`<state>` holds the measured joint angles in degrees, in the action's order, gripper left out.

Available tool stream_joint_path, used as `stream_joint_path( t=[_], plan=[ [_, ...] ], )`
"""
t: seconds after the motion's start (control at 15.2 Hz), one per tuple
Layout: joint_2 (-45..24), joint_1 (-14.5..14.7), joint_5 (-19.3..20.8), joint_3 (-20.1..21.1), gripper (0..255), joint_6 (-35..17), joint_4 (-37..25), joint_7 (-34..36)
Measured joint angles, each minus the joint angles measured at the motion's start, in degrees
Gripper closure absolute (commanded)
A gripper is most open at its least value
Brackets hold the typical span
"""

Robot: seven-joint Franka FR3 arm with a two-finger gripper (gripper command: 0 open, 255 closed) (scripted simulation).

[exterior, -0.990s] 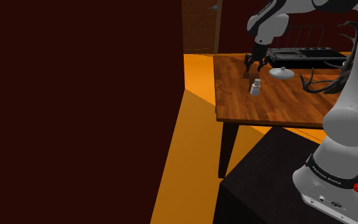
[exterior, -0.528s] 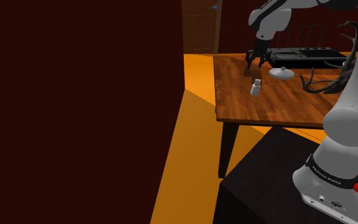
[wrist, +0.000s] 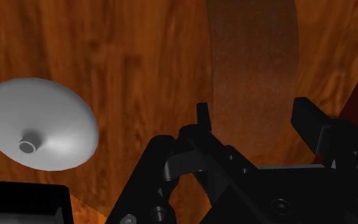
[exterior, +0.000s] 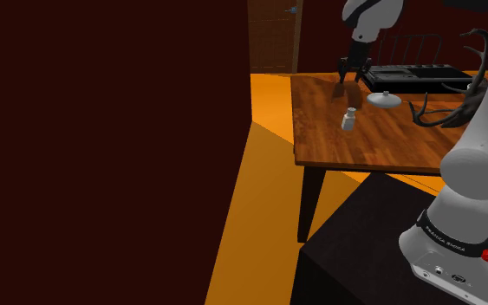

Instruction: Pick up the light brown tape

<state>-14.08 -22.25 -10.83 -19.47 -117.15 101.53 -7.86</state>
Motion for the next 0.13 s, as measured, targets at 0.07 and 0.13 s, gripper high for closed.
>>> stream_joint_path(
  t=[0.07, 0.13],
  plan=[
    [0.1, 0.0, 0.1, 0.0, 255, 0.7, -0.6, 0.0],
    [0.3, 0.0, 0.2, -0.1, 255, 1.0, -0.7, 0.2]
  ],
)
